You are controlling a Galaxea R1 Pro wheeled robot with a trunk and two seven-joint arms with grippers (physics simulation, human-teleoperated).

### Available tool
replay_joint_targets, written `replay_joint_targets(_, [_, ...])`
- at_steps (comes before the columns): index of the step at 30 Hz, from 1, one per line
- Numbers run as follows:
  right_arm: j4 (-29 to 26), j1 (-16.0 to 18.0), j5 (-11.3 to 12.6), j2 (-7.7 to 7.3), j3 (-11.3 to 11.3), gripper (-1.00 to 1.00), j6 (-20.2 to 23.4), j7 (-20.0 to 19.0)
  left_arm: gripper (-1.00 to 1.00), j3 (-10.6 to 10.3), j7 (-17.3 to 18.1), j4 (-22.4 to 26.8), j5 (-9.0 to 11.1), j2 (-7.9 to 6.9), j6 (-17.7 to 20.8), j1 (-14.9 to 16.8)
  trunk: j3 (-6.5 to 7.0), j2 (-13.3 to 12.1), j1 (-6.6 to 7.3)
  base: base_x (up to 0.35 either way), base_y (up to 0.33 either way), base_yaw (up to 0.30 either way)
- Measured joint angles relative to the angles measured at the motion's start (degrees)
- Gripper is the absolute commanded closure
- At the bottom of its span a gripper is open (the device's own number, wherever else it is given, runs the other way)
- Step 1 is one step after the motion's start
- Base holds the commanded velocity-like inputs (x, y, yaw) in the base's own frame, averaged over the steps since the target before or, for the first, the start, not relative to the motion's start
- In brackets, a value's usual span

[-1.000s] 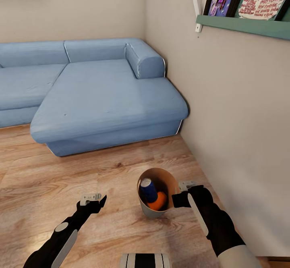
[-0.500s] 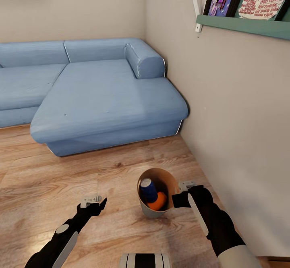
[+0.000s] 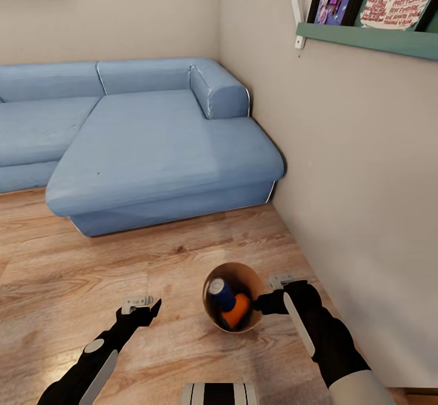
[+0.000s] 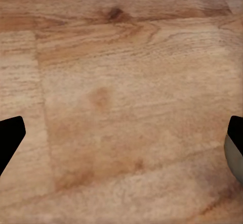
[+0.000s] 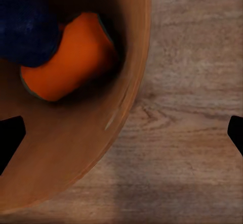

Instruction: Put the three can of soda from the living room inside the tash can in the kitchen.

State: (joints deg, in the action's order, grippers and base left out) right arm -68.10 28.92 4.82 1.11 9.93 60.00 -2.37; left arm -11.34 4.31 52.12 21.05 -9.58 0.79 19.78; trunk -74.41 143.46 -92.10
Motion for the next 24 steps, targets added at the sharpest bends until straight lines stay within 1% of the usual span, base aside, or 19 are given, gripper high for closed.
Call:
replay_joint_targets(17, [0.0,0.0,-0.1,0.01,0.0,-1.0,0.0,0.0,-1.0,0.1,0.0,0.0,0.0,0.0,0.0,0.0,0.0,0.0,0.0,0.0,0.0,0.0])
replay_joint_targets(24, [0.0,0.0,-0.1,0.01,0.0,-1.0,0.0,0.0,-1.0,0.1,0.0,0.0,0.0,0.0,-0.6,0.0,0.0,0.0,0.0,0.0,0.0,0.0])
